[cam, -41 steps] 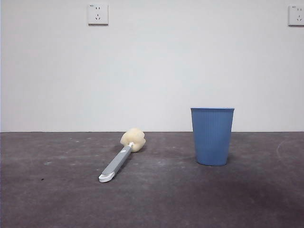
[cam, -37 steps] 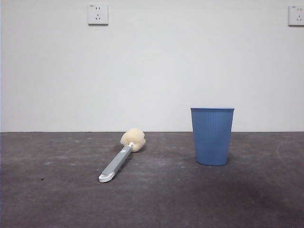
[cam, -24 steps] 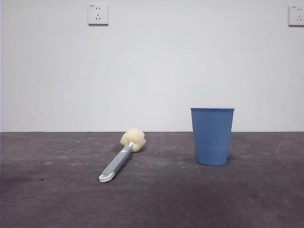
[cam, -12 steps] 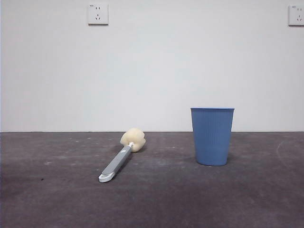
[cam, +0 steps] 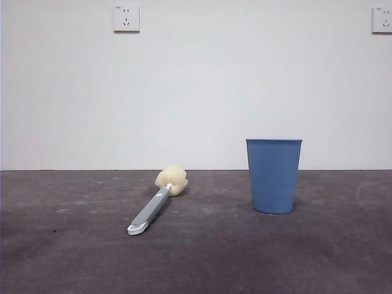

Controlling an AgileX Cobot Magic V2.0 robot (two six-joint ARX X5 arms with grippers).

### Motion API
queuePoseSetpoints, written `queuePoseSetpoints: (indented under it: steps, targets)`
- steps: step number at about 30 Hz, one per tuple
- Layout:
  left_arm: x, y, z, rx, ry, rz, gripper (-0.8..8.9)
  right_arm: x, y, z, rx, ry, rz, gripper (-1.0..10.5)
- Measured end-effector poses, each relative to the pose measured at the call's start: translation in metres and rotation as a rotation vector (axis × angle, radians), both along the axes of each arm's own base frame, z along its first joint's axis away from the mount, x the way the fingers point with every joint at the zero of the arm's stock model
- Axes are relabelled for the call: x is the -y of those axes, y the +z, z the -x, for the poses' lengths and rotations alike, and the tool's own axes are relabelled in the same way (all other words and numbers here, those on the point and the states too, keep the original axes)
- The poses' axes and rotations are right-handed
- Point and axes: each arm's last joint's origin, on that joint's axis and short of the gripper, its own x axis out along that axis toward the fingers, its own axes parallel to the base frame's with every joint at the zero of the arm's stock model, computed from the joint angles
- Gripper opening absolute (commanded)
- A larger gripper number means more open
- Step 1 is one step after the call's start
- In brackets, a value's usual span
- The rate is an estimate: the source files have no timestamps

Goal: Pick up the cup brush,pick up the cup,insert the brush into the cup,clean the cup,put the cup brush back,put the cup back to the fixed position on the table

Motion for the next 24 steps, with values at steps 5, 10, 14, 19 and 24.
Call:
queuePoseSetpoints:
  steps: [5,10,14,19,24]
  targets:
    - [0.001,0.005,-0.007,-0.015,0.007,-0.015,5.22,0.0,0.0,-0.001,-0.008,-0.002,0.0,6.0]
    - [0.009,0.015,-0.024,-0.026,-0.007,-0.053,5.21,0.0,-0.001,-0.001,-0.009,-0.003,-0.001,6.0]
    - [0.026,0.018,-0.044,-0.038,-0.022,-0.097,5.2,0.0,-0.001,-0.001,-0.011,-0.005,-0.003,6.0]
    - [0.063,0.01,-0.073,-0.083,-0.025,-0.185,4.68,0.0,-0.001,-0.001,-0.014,-0.008,-0.005,6.0]
    - [0.107,0.001,-0.102,-0.123,-0.01,-0.307,4.68,0.0,-0.001,-0.001,-0.018,-0.012,-0.009,6.0]
